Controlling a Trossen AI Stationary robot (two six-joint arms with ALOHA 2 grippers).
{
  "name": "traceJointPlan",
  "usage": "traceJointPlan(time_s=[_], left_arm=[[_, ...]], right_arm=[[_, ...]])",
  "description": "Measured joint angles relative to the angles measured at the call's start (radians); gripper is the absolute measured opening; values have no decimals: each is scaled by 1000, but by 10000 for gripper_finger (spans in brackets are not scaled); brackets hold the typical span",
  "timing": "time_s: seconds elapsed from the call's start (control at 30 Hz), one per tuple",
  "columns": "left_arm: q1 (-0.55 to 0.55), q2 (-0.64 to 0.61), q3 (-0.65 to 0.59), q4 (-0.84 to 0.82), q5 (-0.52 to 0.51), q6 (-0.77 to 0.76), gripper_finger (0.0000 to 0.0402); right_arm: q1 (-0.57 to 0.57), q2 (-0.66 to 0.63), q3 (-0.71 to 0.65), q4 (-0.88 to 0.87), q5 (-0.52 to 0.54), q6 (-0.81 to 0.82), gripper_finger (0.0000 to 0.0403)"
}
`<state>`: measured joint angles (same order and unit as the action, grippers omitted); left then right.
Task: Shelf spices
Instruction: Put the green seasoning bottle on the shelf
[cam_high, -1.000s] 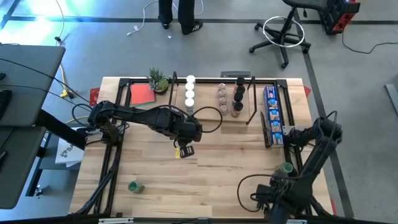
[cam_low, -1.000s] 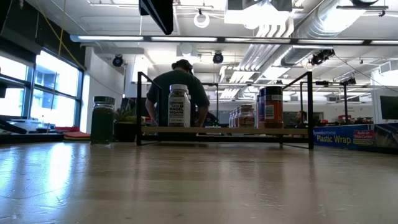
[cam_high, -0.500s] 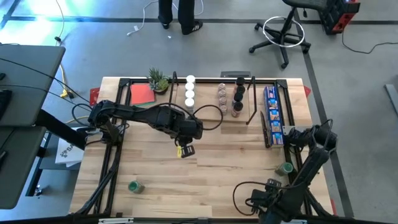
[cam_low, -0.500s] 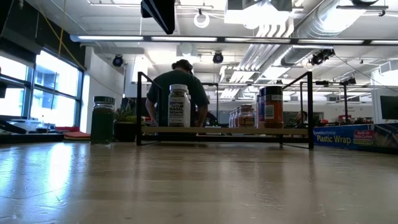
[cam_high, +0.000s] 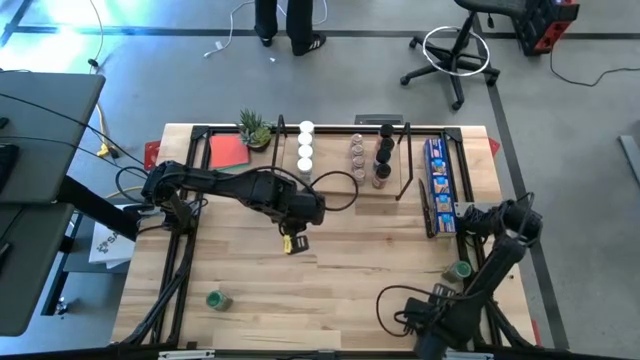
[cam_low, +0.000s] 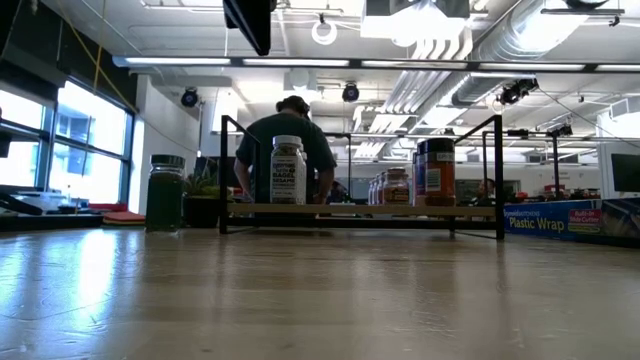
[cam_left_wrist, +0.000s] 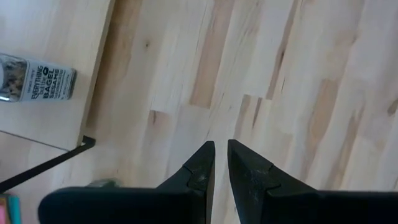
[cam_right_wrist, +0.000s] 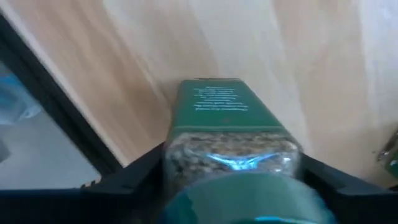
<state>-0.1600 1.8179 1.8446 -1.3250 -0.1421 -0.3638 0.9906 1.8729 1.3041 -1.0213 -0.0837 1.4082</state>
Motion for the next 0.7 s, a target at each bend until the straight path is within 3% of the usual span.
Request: traceJointPlan(time_s=[0.13,0.27,0.47,0.7], left_arm=[[6,-1,0,-16,-12,21,39],[8,-19,0,-32,-59,55,39],[34,-94,1,-53,-153,81,39],[80,-232,1,-55,-251,80,39]], right_arm=[[-34,-2,0,-4,8,-10,184],[-85,-9,25,-12,14,-48,184],[-202,-121,101,-109,70,-156,184],[-503,-248,372,-451,97,-451,184]])
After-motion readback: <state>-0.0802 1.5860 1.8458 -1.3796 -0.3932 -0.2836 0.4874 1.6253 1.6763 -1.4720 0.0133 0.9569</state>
